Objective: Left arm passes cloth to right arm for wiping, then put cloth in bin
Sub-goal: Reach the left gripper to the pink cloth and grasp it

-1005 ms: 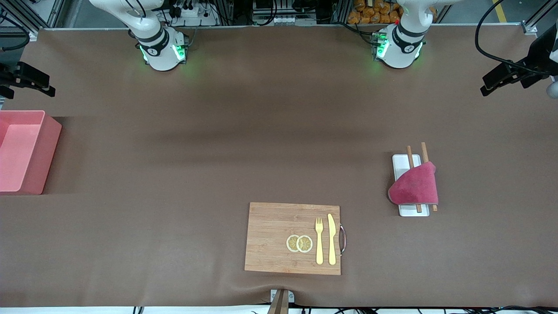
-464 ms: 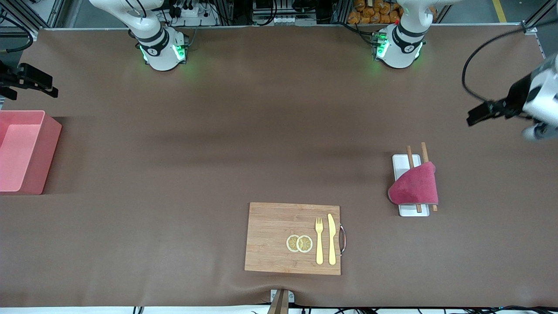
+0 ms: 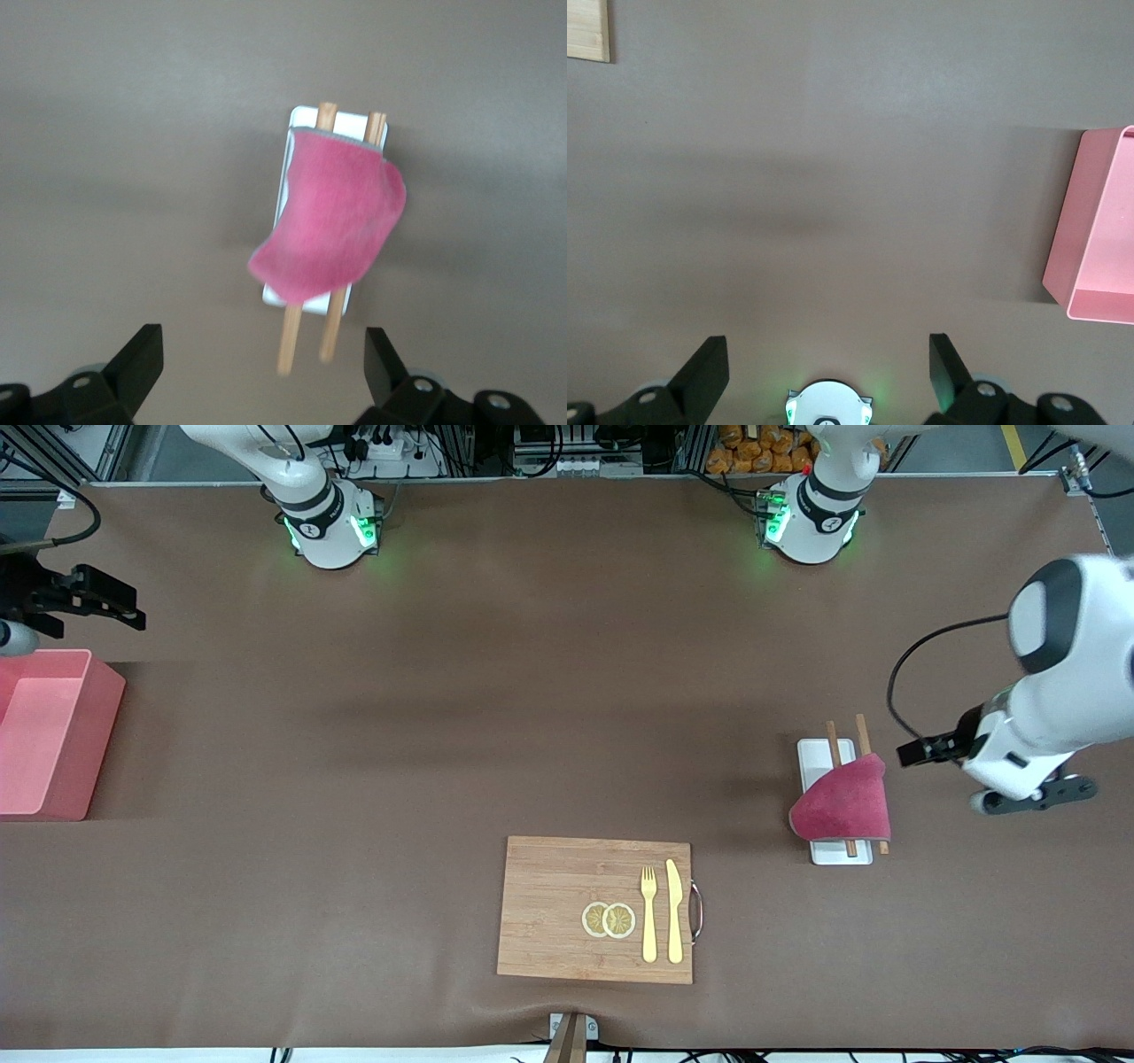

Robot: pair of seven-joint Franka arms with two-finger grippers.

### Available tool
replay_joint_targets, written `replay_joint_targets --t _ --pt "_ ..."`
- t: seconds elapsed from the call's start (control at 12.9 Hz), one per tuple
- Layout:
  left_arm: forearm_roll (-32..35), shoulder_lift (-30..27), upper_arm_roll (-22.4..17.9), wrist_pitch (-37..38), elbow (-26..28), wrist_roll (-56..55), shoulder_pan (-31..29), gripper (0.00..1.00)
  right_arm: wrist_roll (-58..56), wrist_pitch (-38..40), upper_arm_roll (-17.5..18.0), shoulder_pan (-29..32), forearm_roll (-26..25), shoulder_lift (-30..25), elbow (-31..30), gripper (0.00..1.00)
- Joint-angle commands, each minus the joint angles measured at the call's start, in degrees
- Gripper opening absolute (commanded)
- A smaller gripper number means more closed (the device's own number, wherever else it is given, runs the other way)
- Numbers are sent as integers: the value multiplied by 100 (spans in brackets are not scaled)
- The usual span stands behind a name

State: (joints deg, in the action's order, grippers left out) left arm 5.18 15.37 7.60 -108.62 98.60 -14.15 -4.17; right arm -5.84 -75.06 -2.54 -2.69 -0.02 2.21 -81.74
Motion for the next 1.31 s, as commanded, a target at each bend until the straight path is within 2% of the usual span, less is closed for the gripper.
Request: replay_joint_targets --t 0.0,0.23,0.54,0.7,0.77,1.24 --pt "106 -96 4 -782 712 52 -5 89 57 52 -27 -47 81 86 62 100" --pt "97 167 4 -1099 845 17 -5 72 57 44 -18 -56 81 139 62 100" --pt "97 387 4 -1354 942 26 -5 64 83 35 -19 -12 90 307 97 100" --pt "106 440 4 -1390 942 35 -5 59 39 35 -10 -73 81 315 106 100" --pt "106 466 4 -1399 942 35 -5 52 31 35 -10 -170 81 333 106 100" --pt "97 554 4 -1469 925 35 -5 42 31 26 -10 -373 81 500 106 100"
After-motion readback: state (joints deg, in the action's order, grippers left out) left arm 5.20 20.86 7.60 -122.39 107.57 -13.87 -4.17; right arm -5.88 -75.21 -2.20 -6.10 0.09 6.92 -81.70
